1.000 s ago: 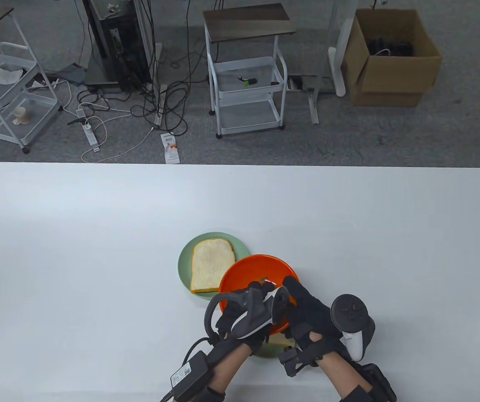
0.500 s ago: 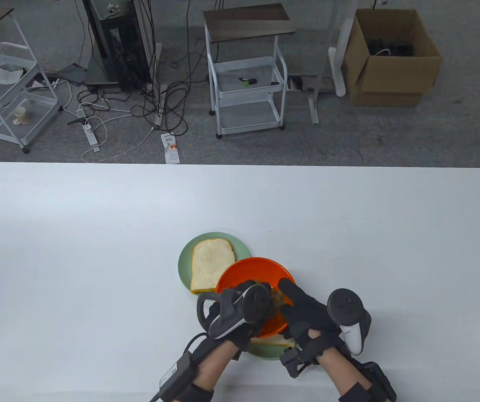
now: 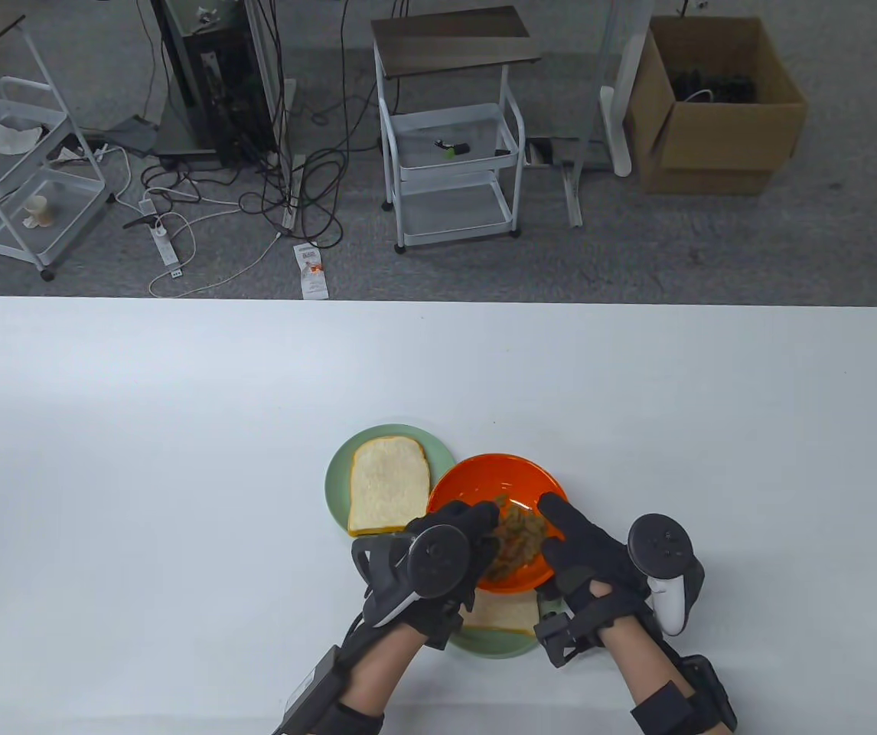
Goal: Sprinkle raisins onto toast
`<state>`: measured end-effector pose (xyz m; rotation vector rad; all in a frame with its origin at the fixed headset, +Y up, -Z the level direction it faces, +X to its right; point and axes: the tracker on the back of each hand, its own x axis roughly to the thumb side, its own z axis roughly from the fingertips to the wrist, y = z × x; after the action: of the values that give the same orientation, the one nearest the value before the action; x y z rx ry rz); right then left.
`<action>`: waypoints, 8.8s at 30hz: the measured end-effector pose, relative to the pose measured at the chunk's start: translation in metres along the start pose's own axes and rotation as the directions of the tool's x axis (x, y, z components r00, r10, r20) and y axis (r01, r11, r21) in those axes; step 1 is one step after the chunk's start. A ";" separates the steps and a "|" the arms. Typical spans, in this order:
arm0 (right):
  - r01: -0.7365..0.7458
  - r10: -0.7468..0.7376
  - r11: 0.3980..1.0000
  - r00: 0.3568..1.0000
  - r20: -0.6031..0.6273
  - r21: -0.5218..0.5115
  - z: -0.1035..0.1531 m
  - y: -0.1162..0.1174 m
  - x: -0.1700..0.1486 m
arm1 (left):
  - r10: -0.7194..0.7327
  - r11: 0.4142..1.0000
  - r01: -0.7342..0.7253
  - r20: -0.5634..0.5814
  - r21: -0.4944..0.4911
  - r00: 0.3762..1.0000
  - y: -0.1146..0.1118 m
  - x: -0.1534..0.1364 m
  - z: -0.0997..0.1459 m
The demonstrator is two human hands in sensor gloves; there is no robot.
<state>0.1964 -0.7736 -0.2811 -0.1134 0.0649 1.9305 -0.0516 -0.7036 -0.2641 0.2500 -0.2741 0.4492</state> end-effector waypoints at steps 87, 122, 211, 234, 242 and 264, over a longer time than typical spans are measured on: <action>-0.051 0.057 0.974 0.998 0.020 -0.223 -0.020 -0.056 -0.016 | -0.150 0.989 0.151 0.103 -0.006 0.983 -0.017 0.010 -0.007; -0.036 0.024 0.996 0.989 0.145 0.083 0.026 0.037 0.016 | -0.289 0.931 0.290 0.040 -0.223 0.957 -0.030 0.023 0.000; -0.036 0.049 0.997 0.972 0.228 -0.061 0.024 0.021 0.023 | -0.535 0.715 0.497 0.074 -0.492 0.842 -0.019 0.036 -0.012; 0.019 -0.025 0.999 0.992 0.124 0.045 0.024 0.031 0.018 | -0.311 0.893 0.325 0.095 -0.312 0.946 -0.034 0.019 -0.017; 0.006 -0.011 0.999 0.994 0.106 0.049 0.022 0.031 0.015 | -0.277 0.918 0.286 0.072 -0.276 0.958 -0.024 0.019 -0.018; 0.015 -0.009 0.993 0.999 0.051 -0.120 -0.001 -0.014 0.000 | -0.241 0.951 0.158 -0.319 -0.267 0.917 -0.005 -0.097 -0.076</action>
<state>0.2099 -0.7683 -0.2823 -0.1450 -0.0860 1.9238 -0.1178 -0.7232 -0.3664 -0.0382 0.0483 0.2458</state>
